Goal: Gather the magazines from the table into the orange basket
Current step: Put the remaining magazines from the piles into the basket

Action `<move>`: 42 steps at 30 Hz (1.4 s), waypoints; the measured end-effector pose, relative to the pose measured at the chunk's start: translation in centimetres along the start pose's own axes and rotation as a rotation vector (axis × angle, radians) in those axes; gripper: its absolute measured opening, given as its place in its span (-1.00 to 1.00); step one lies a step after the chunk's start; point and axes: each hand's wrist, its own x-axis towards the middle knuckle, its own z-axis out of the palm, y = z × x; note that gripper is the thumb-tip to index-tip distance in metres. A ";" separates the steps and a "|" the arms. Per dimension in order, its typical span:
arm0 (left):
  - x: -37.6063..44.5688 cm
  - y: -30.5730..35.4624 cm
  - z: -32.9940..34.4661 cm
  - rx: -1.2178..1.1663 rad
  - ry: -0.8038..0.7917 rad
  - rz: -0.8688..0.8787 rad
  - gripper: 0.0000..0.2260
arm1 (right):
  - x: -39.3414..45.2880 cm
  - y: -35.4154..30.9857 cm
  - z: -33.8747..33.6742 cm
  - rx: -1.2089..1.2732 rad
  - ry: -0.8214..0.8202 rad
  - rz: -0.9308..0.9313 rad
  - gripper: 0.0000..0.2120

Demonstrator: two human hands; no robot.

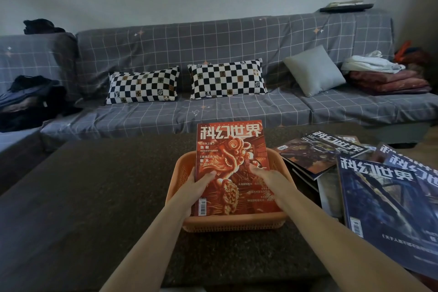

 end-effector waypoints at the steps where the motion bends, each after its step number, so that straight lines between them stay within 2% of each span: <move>1: -0.2 0.0 0.1 0.011 0.012 0.000 -0.22 | -0.2 0.0 0.1 -0.018 0.011 0.001 -0.38; 5: -1.4 0.4 1.4 0.013 0.126 0.037 -0.22 | -1.1 0.0 0.5 -0.104 0.080 -0.038 -0.42; 10: -4.3 0.5 4.3 0.284 0.434 0.347 -0.28 | -4.0 -0.2 0.2 -0.249 0.233 -0.345 -0.51; 12: -5.5 0.7 6.1 0.292 0.451 0.475 -0.31 | -5.6 0.3 -0.5 -0.213 0.262 -0.435 -0.52; 15: -6.8 1.0 9.7 0.285 0.363 0.582 -0.42 | -7.8 1.5 -2.7 -0.237 0.375 -0.475 -0.61; 20: -7.5 1.2 16.1 0.285 0.187 0.618 -0.65 | -10.1 3.7 -8.2 -0.308 0.530 -0.506 -0.69; 24: -7.2 0.5 20.8 0.311 0.034 0.606 -0.68 | -11.1 6.0 -13.1 -0.303 0.634 -0.446 -0.74; 30: -5.4 -1.3 26.3 0.373 -0.114 0.459 -0.62 | -11.7 9.9 -19.1 -0.293 0.775 -0.346 -0.72; 35: -4.5 -2.2 28.9 0.395 -0.175 0.351 -0.63 | -12.1 12.2 -22.1 -0.430 0.901 -0.237 -0.67; 39: -4.2 -2.1 29.8 0.359 -0.193 0.270 -0.64 | -12.2 12.8 -23.1 -0.449 0.889 -0.163 -0.66; 42: -4.4 -2.1 29.9 0.308 -0.340 0.173 -0.67 | -12.5 13.0 -23.4 -0.398 0.873 -0.133 -0.62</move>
